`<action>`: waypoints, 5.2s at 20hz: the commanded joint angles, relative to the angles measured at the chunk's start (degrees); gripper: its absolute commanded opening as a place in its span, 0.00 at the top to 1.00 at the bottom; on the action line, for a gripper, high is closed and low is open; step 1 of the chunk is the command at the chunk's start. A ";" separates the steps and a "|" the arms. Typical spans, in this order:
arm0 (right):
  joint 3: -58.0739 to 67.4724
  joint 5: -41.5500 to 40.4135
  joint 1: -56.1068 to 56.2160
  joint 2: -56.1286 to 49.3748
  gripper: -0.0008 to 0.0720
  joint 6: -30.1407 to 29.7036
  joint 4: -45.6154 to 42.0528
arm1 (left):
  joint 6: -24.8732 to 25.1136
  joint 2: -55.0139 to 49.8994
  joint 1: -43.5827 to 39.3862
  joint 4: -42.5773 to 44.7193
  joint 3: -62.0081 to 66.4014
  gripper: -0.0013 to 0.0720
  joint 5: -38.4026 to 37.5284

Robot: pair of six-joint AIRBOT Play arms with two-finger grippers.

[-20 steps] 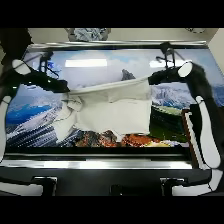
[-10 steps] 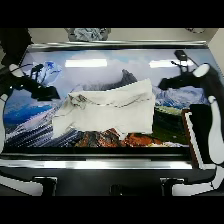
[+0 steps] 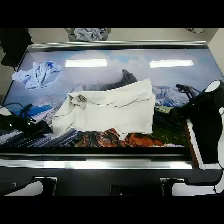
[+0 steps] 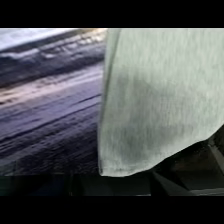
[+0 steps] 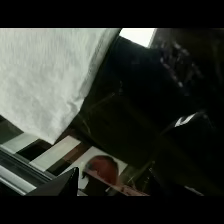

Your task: Fold the shirts.

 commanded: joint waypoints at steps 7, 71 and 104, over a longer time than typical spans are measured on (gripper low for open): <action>-6.75 0.94 1.38 0.37 0.26 -2.62 0.55 | -0.50 2.38 1.70 -8.44 -10.14 0.27 13.42; 31.67 -40.19 2.89 48.02 0.92 -6.27 -1.46 | 0.98 33.79 6.71 -17.75 55.80 0.95 29.79; 24.46 -25.38 12.41 -13.51 0.92 8.35 -2.23 | 4.33 -24.94 -3.41 -8.55 37.81 0.94 17.14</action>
